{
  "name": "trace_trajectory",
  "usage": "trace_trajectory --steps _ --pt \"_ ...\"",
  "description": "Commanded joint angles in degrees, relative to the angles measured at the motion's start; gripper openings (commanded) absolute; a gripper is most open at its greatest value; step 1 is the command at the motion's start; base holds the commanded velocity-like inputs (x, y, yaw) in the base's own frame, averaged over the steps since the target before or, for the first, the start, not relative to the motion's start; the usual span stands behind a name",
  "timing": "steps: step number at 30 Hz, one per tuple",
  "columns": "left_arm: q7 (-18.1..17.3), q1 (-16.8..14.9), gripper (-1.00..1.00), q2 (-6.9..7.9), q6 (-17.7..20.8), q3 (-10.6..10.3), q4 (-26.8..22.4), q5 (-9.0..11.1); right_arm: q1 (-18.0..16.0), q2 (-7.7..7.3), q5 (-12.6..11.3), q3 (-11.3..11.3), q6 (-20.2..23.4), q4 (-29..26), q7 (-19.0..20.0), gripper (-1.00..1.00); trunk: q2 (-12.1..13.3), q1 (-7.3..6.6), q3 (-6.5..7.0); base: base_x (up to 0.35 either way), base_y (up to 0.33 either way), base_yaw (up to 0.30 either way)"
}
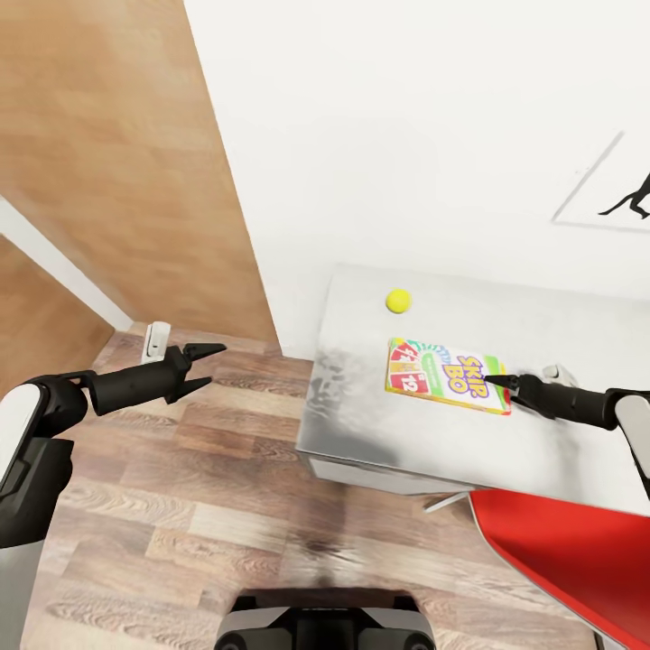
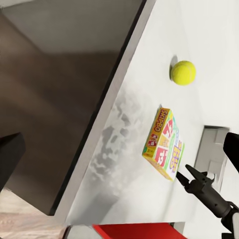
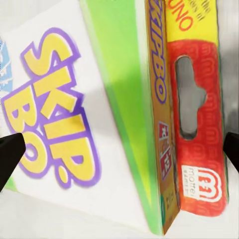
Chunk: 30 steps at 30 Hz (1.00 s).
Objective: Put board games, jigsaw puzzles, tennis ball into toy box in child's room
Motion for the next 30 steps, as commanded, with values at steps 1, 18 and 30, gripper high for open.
trace_trajectory --steps 1,18,30 --pt "0.6 -0.1 1.0 -0.01 0.1 0.0 0.0 0.5 0.0 0.0 0.5 -0.1 0.2 0.0 0.6 1.0 -0.1 0.03 -0.08 0.0 0.0 0.172" --pt "0.4 0.0 1.0 -0.01 0.1 0.0 -0.1 0.5 -0.1 -0.01 0.5 -0.2 0.2 0.0 0.6 1.0 -0.1 0.03 -0.08 0.0 0.0 0.178" --pt "0.4 0.1 1.0 -0.01 0.1 0.0 -0.2 0.5 -0.1 -0.07 0.5 -0.2 0.2 0.0 0.7 1.0 -0.1 0.03 -0.08 0.0 0.0 0.026"
